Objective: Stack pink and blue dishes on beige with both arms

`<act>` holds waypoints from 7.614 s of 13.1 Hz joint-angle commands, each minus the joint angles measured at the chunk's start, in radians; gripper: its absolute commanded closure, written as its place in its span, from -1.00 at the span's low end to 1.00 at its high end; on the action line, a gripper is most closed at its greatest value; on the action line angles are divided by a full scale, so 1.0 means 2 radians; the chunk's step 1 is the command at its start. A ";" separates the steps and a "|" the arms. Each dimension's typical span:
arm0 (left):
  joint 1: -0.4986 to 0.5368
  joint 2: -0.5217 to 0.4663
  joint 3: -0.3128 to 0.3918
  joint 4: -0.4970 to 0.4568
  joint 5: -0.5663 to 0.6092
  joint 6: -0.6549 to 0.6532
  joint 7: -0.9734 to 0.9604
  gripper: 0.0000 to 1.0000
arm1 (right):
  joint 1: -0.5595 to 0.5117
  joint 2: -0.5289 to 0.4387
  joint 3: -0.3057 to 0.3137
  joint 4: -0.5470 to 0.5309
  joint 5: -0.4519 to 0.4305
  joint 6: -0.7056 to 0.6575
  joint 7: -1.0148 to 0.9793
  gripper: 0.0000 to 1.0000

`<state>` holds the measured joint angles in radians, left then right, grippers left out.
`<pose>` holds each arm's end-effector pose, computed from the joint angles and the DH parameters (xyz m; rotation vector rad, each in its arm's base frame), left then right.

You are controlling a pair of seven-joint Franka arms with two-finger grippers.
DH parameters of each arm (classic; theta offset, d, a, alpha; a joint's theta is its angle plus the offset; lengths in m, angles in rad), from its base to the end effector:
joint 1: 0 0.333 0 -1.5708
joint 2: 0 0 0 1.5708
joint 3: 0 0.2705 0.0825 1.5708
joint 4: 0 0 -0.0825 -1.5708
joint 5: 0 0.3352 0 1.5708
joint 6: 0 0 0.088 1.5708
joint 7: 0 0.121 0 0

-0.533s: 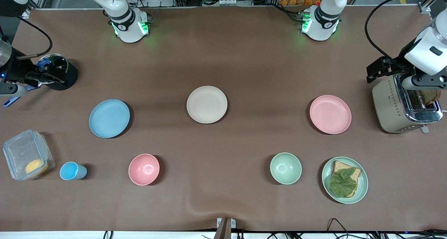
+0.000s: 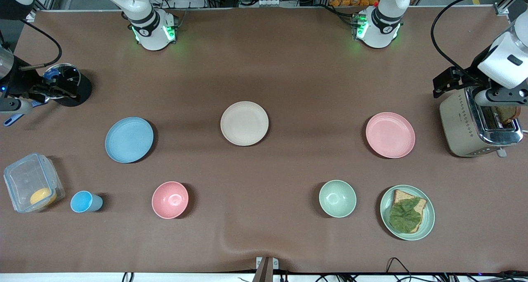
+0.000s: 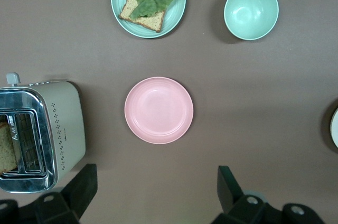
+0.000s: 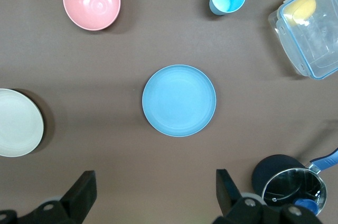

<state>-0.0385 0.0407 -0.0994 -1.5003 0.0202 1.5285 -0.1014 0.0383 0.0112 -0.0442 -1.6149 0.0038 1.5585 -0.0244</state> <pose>0.5081 -0.0670 0.5704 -3.1235 0.0558 0.0161 0.5044 -0.0024 0.5397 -3.1353 -0.0289 0.1059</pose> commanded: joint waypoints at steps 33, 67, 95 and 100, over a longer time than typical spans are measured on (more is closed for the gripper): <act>0.018 -0.008 -0.005 -0.121 0.034 0.082 -0.007 -1.00 | -0.003 0.003 -0.001 0.004 0.007 -0.006 0.006 -1.00; 0.132 0.214 -0.005 -0.275 0.060 0.393 0.060 -0.43 | -0.170 0.297 -0.002 -0.113 0.171 0.244 -0.106 -0.34; -0.093 0.280 -0.197 -0.038 -0.069 0.263 -0.335 1.00 | -0.179 0.310 -0.003 -0.058 0.163 0.170 -0.154 1.00; -0.152 0.334 -0.194 -0.043 -0.070 0.365 -0.366 1.00 | -0.181 0.310 -0.003 -0.056 0.163 0.170 -0.154 1.00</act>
<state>-0.3212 0.6665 -0.4974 -1.6188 -0.1054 2.2326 -0.8263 -0.3008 0.6152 -0.0636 -1.7601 0.3292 1.9191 -0.3181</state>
